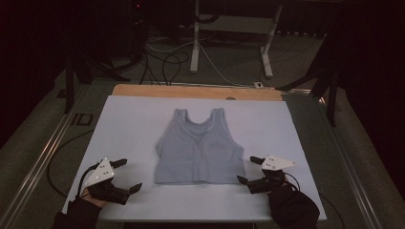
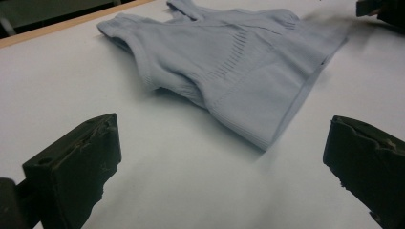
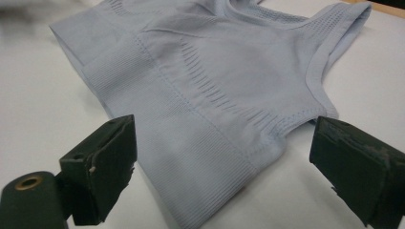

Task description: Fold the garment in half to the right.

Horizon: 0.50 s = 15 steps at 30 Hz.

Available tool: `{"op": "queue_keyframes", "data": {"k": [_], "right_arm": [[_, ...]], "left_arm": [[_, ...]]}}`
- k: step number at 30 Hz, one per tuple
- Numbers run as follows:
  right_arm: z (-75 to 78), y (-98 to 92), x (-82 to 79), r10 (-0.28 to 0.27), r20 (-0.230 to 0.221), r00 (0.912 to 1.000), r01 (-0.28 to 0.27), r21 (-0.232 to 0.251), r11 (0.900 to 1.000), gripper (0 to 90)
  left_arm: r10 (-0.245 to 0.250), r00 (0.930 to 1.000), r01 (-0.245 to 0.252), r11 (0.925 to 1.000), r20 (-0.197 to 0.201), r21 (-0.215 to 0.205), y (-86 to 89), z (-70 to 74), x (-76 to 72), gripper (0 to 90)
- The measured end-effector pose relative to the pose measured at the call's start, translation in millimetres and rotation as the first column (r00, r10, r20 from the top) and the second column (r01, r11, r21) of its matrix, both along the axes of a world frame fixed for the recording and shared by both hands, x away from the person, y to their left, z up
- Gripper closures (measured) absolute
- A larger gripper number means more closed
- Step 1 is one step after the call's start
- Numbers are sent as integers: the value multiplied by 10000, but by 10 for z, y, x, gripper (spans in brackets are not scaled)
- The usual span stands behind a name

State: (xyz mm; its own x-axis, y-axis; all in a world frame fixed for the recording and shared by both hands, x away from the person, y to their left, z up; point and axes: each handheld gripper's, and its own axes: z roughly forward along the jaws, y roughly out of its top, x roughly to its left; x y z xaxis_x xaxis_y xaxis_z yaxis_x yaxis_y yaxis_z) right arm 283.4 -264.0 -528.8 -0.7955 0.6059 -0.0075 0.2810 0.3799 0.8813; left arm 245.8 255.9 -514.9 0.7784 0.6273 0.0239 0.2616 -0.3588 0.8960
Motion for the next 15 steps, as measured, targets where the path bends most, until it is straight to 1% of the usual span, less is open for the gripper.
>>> {"op": "queue_keyframes", "data": {"k": [2, 5, 7, 9, 10, 11, 13, 15], "right_arm": [[-10, 15, -8, -2, -32, 10000, 2, -124, 9999, 88], [-21, 30, -14, 194, -229, 9996, -195, -64, 9998, 88], [-27, 49, -25, 232, -293, 9993, -237, -162, 9996, 88], [-27, 51, -26, 283, -304, 9991, -289, -187, 9994, 89], [-26, 53, -26, 341, -349, 9988, -348, -202, 9992, 89], [-31, 59, -26, 429, -465, 9980, -440, -224, 9988, 89], [-34, 68, -28, 329, -431, 9985, -342, -301, 9990, 89], [-29, 71, -33, 436, -561, 9975, -447, -184, 9988, 89]], "left_arm": [[-88, 10000, 88, 9999, -10, 70, -13, 0, -4, 5], [-150, 9999, 151, 9998, -32, 142, -20, -1, -5, 4], [-217, 9997, 218, 9995, -62, 208, -26, -2, -4, 4], [-250, 9997, 251, 9995, -63, 204, -27, 0, -5, 5], [-281, 9996, 282, 9995, -80, 143, -27, 3, -3, 5], [-299, 9995, 300, 9994, -89, 187, -34, 9, -2, 4], [-315, 9995, 317, 9993, -76, 201, -40, 11, -5, 4], [-399, 9991, 401, 9990, -119, 185, -53, 10, -2, 4]]}}
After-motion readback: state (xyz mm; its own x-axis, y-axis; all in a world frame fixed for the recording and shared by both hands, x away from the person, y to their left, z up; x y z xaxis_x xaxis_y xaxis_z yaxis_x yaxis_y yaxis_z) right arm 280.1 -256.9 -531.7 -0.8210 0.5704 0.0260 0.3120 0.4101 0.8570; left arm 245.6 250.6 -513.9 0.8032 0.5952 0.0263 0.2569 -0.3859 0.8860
